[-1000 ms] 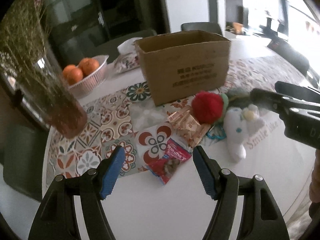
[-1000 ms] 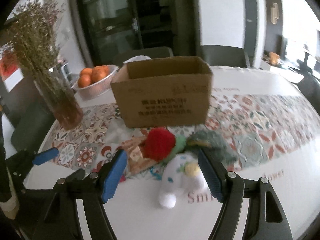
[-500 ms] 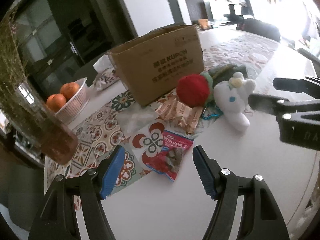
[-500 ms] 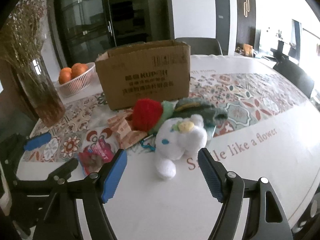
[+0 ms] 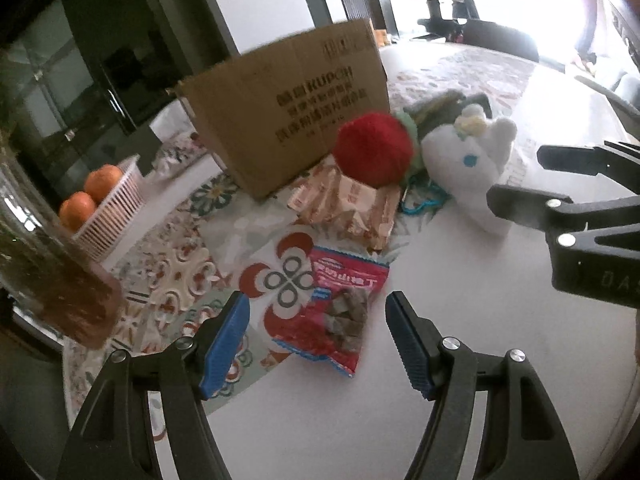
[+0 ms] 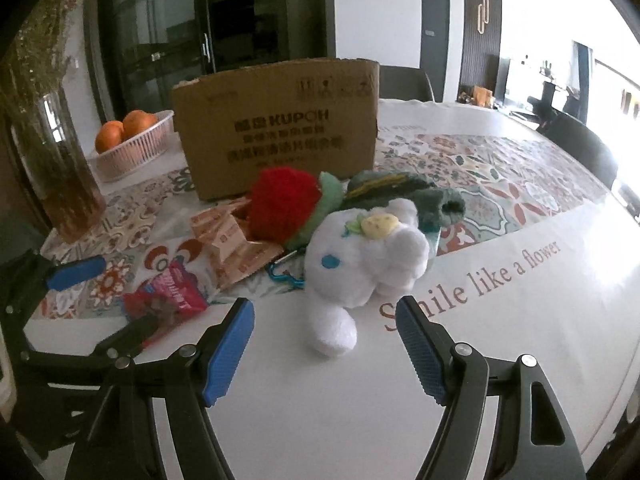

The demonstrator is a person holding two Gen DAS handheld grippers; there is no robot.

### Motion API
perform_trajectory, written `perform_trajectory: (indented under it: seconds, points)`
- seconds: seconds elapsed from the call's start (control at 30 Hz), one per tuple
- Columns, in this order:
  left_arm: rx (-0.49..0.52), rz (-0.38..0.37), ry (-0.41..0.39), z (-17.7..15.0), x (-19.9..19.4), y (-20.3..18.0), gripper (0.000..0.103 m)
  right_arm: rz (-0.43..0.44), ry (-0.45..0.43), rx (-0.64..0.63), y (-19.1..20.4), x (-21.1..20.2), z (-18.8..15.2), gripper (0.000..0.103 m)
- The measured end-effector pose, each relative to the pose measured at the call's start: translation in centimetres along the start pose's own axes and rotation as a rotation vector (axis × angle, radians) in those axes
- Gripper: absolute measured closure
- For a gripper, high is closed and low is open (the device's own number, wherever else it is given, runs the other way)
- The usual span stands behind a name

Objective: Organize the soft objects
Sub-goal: 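Close the left gripper on the red snack bag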

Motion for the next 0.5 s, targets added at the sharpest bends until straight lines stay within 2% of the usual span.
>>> perform_trajectory:
  seconds: [0.23, 0.5]
  points:
    - [0.013, -0.039, 0.026, -0.4, 2.3, -0.5, 0.033, -0.033, 0.024, 0.008, -0.5, 1.9, -0.5, 0.029]
    - [-0.006, -0.081, 0.054, -0.9, 4.0, -0.5, 0.042, -0.042, 0.045, 0.014, -0.5, 3.3, -1.0, 0.029]
Point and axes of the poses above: each gripper's, at about its wrist camera, not at the fingertips, and x roughly the way its jaws point, y to its left, z to its top, the point moved 9 cm from there along x, roughly the way its jaws point, and after that the axes turned 8 degrees about x, right-handed, at the moved point
